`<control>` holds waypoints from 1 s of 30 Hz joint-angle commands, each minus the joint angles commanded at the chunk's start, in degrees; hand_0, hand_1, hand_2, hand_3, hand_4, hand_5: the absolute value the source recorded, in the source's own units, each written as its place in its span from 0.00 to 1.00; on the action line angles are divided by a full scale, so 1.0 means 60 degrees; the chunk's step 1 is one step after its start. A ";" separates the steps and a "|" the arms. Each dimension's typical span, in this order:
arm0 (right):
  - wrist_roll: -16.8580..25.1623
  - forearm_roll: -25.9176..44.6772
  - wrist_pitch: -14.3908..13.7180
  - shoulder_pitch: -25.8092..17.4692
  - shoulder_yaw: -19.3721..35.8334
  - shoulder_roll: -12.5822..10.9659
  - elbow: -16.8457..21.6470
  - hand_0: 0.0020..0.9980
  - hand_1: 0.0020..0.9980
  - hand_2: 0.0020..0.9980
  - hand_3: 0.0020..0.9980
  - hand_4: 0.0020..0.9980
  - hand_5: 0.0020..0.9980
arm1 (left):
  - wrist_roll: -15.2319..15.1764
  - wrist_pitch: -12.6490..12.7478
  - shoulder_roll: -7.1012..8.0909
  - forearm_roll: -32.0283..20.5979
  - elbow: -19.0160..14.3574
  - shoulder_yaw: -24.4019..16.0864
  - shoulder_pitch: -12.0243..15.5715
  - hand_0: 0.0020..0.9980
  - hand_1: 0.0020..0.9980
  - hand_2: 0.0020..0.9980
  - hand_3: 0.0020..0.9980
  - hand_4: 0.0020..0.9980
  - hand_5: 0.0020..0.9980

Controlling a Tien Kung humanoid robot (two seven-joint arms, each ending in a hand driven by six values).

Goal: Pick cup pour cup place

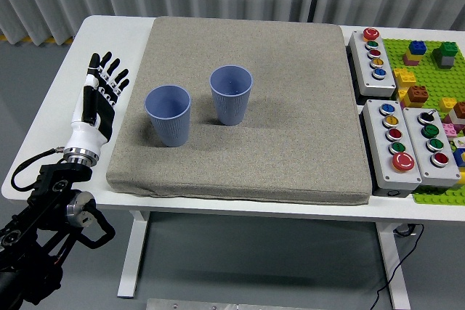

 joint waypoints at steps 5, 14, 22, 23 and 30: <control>0.0028 -0.0151 0.0010 0.0002 0.0102 -0.0022 -0.0013 0.64 0.61 0.51 0.59 0.00 0.00 | 0.0006 0.0049 -0.0007 0.0070 -0.0070 -0.0111 0.0014 0.92 0.91 0.99 0.99 0.85 1.00; 0.0045 -0.0335 0.0074 0.0052 0.0155 -0.0068 -0.0020 0.64 0.61 0.51 0.59 0.00 0.00 | 0.0066 0.0070 -0.0027 0.0281 -0.0294 -0.0285 0.0054 0.92 0.91 0.99 1.00 0.84 1.00; 0.0059 -0.0370 0.0089 0.0037 0.0166 -0.0069 -0.0024 0.64 0.61 0.51 0.59 0.00 0.00 | 0.0085 0.0107 -0.0006 0.0374 -0.0534 -0.0351 0.0061 0.92 0.91 0.99 0.99 0.84 1.00; 0.0056 -0.0401 0.0096 0.0040 0.0179 -0.0068 -0.0023 0.64 0.61 0.51 0.59 0.00 0.00 | 0.0090 0.0111 -0.0005 0.0388 -0.0548 -0.0370 0.0070 0.92 0.91 0.99 0.99 0.84 1.00; 0.0043 -0.0435 0.0080 0.0042 0.0214 -0.0051 -0.0018 0.64 0.61 0.51 0.59 0.00 0.00 | 0.0122 0.0125 -0.0008 0.0488 -0.0649 -0.0417 0.0092 0.92 0.91 0.99 0.99 0.84 1.00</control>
